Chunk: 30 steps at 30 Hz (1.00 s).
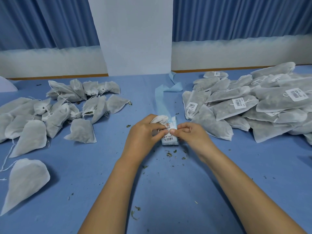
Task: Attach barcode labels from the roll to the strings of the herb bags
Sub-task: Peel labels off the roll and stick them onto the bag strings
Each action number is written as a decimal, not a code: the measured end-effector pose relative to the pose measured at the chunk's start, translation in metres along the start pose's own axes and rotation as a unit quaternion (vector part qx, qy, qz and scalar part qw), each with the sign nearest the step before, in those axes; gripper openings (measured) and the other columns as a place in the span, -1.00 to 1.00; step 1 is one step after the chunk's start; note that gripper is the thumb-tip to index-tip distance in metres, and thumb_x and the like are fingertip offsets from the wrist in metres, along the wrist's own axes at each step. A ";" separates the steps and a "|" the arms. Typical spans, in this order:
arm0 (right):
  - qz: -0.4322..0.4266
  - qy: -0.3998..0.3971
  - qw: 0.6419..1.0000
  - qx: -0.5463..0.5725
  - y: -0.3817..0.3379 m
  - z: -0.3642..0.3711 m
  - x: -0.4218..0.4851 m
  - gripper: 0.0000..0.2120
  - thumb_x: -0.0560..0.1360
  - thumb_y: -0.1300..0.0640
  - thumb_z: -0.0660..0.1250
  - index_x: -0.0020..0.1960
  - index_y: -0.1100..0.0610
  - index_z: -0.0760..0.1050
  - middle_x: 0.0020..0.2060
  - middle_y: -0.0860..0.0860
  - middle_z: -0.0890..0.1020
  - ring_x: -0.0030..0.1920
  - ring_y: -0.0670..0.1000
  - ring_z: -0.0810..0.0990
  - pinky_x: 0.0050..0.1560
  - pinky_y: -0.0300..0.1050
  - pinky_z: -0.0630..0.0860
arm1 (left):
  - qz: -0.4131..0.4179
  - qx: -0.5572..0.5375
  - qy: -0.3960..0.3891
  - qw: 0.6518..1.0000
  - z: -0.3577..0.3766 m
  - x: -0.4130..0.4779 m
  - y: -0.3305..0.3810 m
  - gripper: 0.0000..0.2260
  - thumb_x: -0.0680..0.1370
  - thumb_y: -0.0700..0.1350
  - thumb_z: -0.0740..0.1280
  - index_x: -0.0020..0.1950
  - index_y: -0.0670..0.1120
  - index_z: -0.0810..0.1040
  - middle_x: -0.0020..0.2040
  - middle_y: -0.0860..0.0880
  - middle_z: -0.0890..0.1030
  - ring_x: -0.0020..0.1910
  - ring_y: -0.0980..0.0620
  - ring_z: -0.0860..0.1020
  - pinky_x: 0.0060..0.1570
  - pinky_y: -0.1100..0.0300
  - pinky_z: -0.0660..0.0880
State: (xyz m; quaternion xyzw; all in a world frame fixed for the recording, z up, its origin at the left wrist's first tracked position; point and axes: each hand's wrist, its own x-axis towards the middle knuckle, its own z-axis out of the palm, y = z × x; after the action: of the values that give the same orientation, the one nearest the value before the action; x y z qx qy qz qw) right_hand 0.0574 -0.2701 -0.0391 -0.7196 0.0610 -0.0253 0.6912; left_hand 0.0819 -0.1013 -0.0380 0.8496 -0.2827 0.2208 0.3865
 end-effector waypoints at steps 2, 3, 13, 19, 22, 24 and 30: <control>0.002 0.010 1.000 0.007 0.001 0.000 0.001 -0.81 0.39 0.15 0.50 -0.12 0.21 0.53 -0.23 0.13 0.68 -0.21 0.04 0.62 -0.04 -0.03 0.50 | 0.003 -0.008 -0.034 0.999 -0.002 0.000 -0.002 -0.78 0.42 -0.16 0.54 0.04 -0.14 0.71 0.10 -0.03 0.61 0.03 -0.02 0.60 0.02 -0.02 0.55; 0.004 0.014 1.000 0.011 0.001 0.000 0.001 -0.81 0.39 0.14 0.50 -0.13 0.21 0.54 -0.23 0.13 0.69 -0.20 0.04 0.62 -0.03 -0.03 0.50 | 0.004 -0.011 -0.048 0.999 -0.002 0.000 -0.003 -0.74 0.40 -0.17 0.55 0.07 -0.14 0.70 0.12 -0.03 0.60 0.06 -0.03 0.59 0.06 -0.02 0.54; 0.025 -0.031 0.999 0.013 -0.001 -0.006 0.001 -0.64 0.37 0.33 0.49 0.12 0.28 0.49 0.01 0.20 0.66 -0.10 0.06 0.63 -0.01 -0.08 0.53 | 0.002 0.012 0.004 1.000 -0.002 -0.002 -0.003 -0.84 0.42 -0.14 0.53 -0.03 -0.15 0.72 0.03 0.01 0.64 -0.06 0.00 0.62 -0.08 0.01 0.57; 0.009 -0.031 0.999 -0.011 -0.001 -0.007 0.003 -0.65 0.36 0.35 0.49 0.11 0.29 0.49 -0.04 0.17 0.68 -0.06 0.08 0.66 0.04 -0.07 0.58 | -0.056 -0.070 0.003 0.996 -0.003 -0.003 -0.002 -0.92 0.47 -0.19 0.48 -0.05 -0.10 0.73 -0.03 0.14 0.61 -0.05 0.18 0.58 -0.02 0.24 0.51; 0.006 -0.041 0.998 -0.039 0.000 -0.008 0.004 -0.66 0.35 0.33 0.50 0.08 0.24 0.51 -0.08 0.12 0.70 -0.11 0.02 0.68 -0.13 -0.21 0.55 | -0.112 -0.135 0.081 0.981 -0.005 -0.001 0.006 -0.83 0.50 -0.28 0.41 -0.18 -0.04 0.72 -0.13 0.16 0.59 -0.16 0.30 0.54 -0.13 0.40 0.42; 0.003 -0.026 0.999 -0.041 0.001 -0.007 0.006 -0.73 0.36 0.27 0.51 0.02 0.23 0.54 -0.12 0.11 0.71 -0.14 0.01 0.67 -0.15 -0.21 0.53 | -0.172 -0.206 0.194 0.943 -0.012 0.000 0.008 -0.73 0.51 -0.28 0.38 -0.25 0.07 0.67 -0.18 0.17 0.58 -0.21 0.38 0.51 -0.14 0.50 0.38; 0.004 0.113 0.994 0.002 0.000 -0.004 0.021 -0.69 0.40 0.04 0.50 -0.30 0.23 0.49 -0.38 0.06 0.67 -0.46 0.00 0.53 -0.39 -0.20 0.48 | -0.220 -0.320 0.232 0.892 -0.027 0.000 0.011 -0.88 0.52 -0.17 0.43 -0.12 0.05 0.68 -0.16 0.25 0.68 -0.11 0.37 0.59 -0.10 0.51 0.42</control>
State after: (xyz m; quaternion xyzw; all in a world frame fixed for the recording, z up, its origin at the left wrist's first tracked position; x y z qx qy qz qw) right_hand 0.0773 -0.2765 -0.0394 -0.7103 0.1417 -0.1036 0.6816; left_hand 0.0709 -0.0865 -0.0160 0.6454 -0.0464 0.2186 0.7304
